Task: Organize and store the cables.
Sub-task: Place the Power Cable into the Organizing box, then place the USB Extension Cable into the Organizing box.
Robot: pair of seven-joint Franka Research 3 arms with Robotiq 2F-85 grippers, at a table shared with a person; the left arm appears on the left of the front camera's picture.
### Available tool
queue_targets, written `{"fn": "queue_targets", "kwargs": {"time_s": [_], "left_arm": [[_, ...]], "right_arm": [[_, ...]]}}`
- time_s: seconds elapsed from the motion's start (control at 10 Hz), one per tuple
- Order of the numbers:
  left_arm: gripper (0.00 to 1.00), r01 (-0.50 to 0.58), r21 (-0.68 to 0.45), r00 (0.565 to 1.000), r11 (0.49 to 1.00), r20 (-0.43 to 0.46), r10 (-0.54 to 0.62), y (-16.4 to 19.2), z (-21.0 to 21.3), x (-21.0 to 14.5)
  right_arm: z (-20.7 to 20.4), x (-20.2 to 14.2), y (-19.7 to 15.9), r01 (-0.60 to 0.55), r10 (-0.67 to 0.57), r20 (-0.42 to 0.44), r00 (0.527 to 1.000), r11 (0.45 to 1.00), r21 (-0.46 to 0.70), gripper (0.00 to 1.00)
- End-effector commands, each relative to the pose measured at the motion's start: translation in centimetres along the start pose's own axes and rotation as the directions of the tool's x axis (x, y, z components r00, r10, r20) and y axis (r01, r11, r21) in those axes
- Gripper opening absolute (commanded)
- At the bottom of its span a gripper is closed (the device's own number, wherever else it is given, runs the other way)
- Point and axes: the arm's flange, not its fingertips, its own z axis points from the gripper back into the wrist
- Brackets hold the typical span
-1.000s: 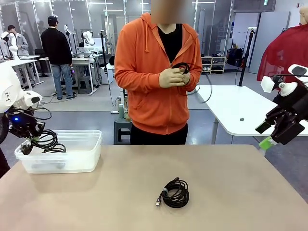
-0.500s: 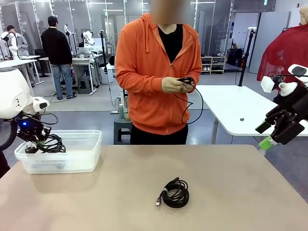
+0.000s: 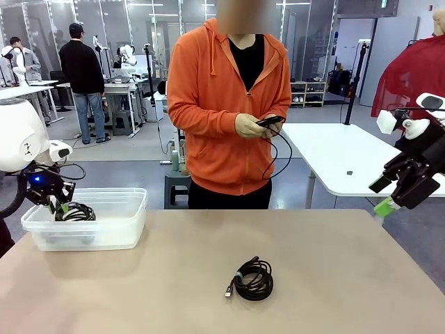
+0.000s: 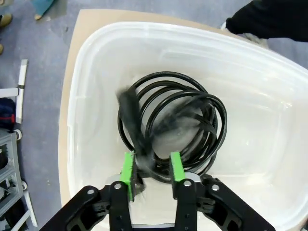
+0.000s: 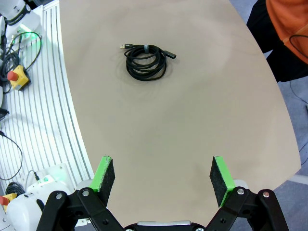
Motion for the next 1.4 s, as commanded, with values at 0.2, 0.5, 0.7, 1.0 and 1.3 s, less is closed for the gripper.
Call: {"fn": "queue_targets", "kwargs": {"time_s": [0.2,0.5,0.7,1.0,1.3], "left_arm": [[1.00,-0.011,0.010,1.000,1.000,0.025,0.010,0.0,1.8,-0.1],[1.00,-0.003,-0.004,1.000,1.000,0.026,0.003,0.1,1.7,0.2],[1.00,-0.003,-0.004,1.000,1.000,0.026,0.003,0.1,1.7,0.2],[1.00,-0.003,-0.004,1.000,1.000,0.026,0.003,0.1,1.7,0.2],[1.00,-0.003,-0.004,1.000,1.000,0.026,0.003,0.1,1.7,0.2]], "right_arm": [[0.0,0.3,-0.2,0.004,-0.004,0.003,1.000,1.000,-0.007,1.00],[0.0,0.3,-0.2,0.004,-0.004,0.003,1.000,1.000,-0.007,1.00],[0.0,0.3,-0.2,0.004,-0.004,0.003,1.000,1.000,-0.007,1.00],[0.0,0.3,-0.2,0.004,-0.004,0.003,1.000,1.000,-0.007,1.00],[0.0,0.3,-0.2,0.004,-0.004,0.003,1.000,1.000,-0.007,1.00]]}}
